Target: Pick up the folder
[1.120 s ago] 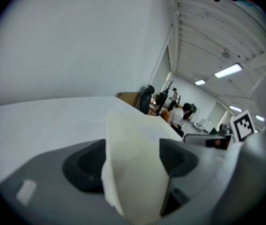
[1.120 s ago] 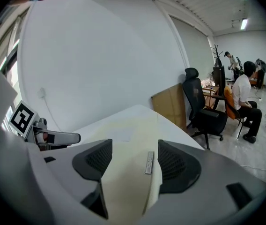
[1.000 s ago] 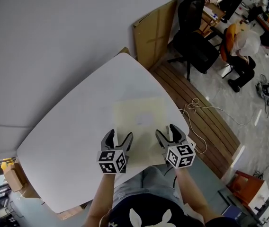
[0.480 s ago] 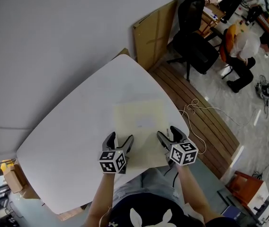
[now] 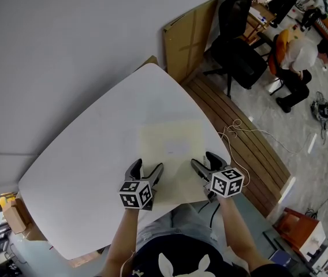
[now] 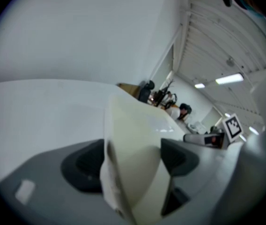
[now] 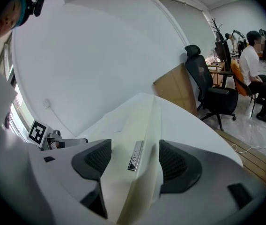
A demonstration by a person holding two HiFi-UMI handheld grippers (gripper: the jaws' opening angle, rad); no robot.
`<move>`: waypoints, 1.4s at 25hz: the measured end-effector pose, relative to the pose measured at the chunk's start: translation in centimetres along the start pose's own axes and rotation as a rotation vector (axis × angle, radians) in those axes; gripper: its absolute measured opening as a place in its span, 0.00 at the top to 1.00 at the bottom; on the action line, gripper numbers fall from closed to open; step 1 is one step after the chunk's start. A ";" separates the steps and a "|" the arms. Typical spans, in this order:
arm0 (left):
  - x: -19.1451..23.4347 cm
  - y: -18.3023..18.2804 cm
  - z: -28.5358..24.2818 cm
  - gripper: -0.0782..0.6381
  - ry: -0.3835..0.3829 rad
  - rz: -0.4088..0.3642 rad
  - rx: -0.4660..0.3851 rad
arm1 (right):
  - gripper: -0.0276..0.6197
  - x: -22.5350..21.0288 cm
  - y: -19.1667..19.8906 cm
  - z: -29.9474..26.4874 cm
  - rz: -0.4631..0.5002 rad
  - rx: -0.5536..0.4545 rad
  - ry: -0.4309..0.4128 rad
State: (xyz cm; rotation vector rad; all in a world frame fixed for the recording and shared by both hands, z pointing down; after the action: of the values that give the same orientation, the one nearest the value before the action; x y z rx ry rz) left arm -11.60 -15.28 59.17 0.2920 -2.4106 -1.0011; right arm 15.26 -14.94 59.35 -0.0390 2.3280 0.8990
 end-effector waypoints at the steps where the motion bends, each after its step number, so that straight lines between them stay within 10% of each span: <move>1: 0.0 0.0 0.0 0.39 0.001 0.001 0.003 | 0.52 -0.1 0.0 -0.1 -0.010 0.006 -0.011; 35: -0.9 -0.4 1.1 0.40 -0.070 0.064 -0.075 | 0.52 2.1 -0.4 0.0 -0.067 -0.057 0.016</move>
State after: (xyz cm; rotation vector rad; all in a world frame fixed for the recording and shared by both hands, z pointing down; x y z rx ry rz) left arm -11.47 -14.57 57.91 0.1550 -2.4218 -1.0863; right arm 13.70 -14.89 57.93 -0.1481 2.3018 0.9339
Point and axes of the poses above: the fingertips, and each gripper's own axes: z backward along the fingers, x to its left, y out of its underside, the point moved 8 cm from there along z, backward along the fingers, and after that the axes turned 6 degrees about -z, right-handed, at the moved point
